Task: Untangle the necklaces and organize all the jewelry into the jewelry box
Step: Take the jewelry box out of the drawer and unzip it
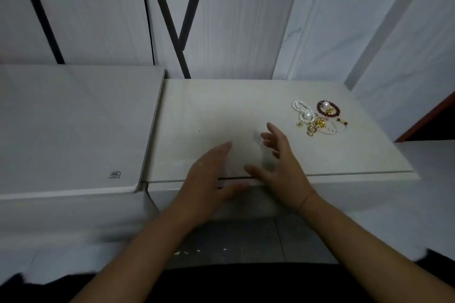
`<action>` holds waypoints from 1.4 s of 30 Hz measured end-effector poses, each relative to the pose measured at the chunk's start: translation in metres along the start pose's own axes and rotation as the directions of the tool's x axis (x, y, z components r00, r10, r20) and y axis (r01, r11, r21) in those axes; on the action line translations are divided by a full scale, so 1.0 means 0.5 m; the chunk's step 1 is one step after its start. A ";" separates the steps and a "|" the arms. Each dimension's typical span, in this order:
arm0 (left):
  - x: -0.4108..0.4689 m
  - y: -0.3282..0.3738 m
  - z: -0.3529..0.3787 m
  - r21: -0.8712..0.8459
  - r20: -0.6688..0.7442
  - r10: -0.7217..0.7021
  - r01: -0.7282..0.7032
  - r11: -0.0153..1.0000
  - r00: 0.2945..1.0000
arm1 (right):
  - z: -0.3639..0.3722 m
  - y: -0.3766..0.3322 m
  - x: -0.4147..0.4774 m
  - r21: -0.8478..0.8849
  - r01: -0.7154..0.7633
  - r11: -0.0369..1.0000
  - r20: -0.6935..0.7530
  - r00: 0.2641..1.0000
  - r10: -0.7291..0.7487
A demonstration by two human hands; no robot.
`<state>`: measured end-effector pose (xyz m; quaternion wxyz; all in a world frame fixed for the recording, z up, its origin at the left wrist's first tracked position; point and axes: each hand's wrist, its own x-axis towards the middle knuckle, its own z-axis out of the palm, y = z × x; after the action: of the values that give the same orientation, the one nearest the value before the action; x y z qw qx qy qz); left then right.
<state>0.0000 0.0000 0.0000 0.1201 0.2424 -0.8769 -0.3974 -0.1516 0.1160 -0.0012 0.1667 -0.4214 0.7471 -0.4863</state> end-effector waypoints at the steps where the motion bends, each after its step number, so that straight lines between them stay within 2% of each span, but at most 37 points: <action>1: -0.008 -0.005 0.007 0.029 -0.002 0.020 -0.020 0.999 1.000 | 0.005 0.004 -0.008 0.010 -0.012 1.000 0.007 1.000 0.012; 4: -0.029 -0.039 0.035 0.227 0.012 0.107 -0.107 0.968 0.994 | 0.014 0.034 -0.032 -0.052 -0.002 0.999 0.033 0.999 0.004; 8: -0.042 -0.073 0.051 0.397 -0.010 0.229 -0.206 0.894 0.973 | -0.004 0.059 -0.050 -0.195 0.116 0.974 0.056 0.993 -0.107; 11: -0.056 -0.088 0.061 0.554 -0.002 0.293 -0.243 0.797 0.956 | -0.015 0.079 -0.071 -0.362 0.191 0.912 0.130 0.980 -0.154; 14: -0.065 -0.095 0.070 0.661 -0.006 0.339 -0.251 0.707 0.941 | -0.013 0.098 -0.093 -0.543 0.278 0.792 0.201 0.959 -0.198; 18: -0.070 -0.091 0.076 0.657 -0.029 0.302 -0.209 0.724 0.953 | -0.002 0.113 -0.109 -0.686 0.320 0.653 0.243 0.947 -0.209; 26: -0.077 -0.079 0.083 0.648 -0.040 0.234 -0.153 0.746 0.971 | 0.022 0.114 -0.130 -0.779 0.250 0.574 0.190 0.968 -0.164; 30: -0.086 -0.078 0.095 0.634 -0.075 0.226 -0.129 0.763 0.971 | 0.033 0.118 -0.136 -0.779 0.232 0.583 0.139 0.970 -0.200; 36: -0.094 -0.084 0.108 0.637 -0.094 0.201 -0.096 0.764 0.975 | 0.047 0.119 -0.144 -0.735 0.192 0.650 0.035 0.968 -0.247; 42: -0.101 -0.081 0.111 0.614 -0.097 0.211 -0.109 0.781 0.973 | 0.045 0.111 -0.146 -0.719 0.187 0.669 0.035 0.972 -0.233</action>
<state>0.0341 0.0390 -0.0680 0.1397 0.2236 -0.9625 -0.0639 -0.1197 0.1701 -0.0718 -0.0903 -0.5213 0.8283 -0.1844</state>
